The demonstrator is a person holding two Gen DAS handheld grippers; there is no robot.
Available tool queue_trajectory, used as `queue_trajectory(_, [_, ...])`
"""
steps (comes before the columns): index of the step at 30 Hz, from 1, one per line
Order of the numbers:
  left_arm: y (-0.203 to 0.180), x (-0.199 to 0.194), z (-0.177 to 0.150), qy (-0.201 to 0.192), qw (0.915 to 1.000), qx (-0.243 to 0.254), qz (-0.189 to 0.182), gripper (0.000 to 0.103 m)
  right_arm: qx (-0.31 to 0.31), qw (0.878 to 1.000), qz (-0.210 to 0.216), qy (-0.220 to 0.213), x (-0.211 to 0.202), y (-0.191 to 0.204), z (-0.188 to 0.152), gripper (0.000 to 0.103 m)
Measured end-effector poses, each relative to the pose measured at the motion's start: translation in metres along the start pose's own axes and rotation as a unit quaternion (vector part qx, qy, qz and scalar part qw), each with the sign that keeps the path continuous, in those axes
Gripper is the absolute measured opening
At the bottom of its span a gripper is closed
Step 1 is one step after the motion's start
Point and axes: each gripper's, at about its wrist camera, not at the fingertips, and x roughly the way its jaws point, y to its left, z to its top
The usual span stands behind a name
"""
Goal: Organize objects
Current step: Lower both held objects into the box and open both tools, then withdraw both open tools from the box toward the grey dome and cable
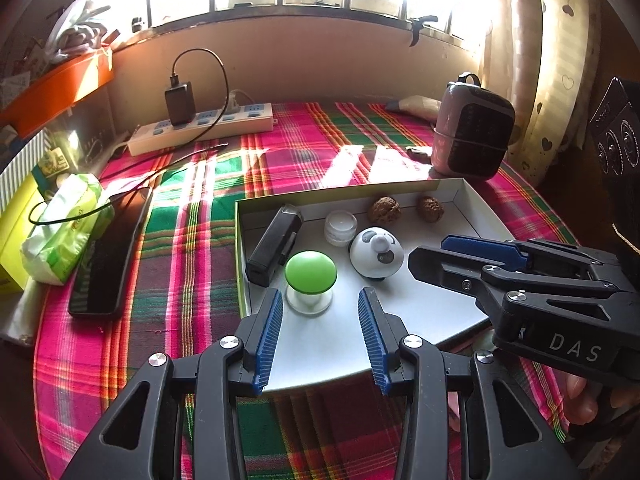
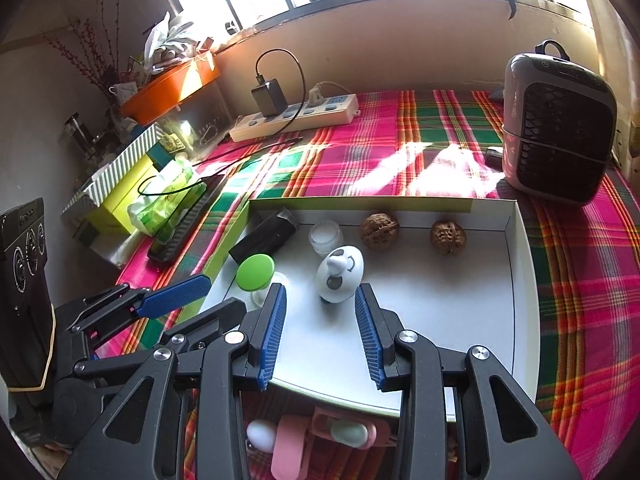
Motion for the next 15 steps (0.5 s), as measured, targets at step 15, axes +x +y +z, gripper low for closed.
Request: queue_trajectory(15, [-0.006, -0.033, -0.026, -0.018, 0.9998, -0.005, -0.012, 0.038, -0.014, 0.999, -0.025, -0.031, -0.034, 0.014, -0.029, 0.038])
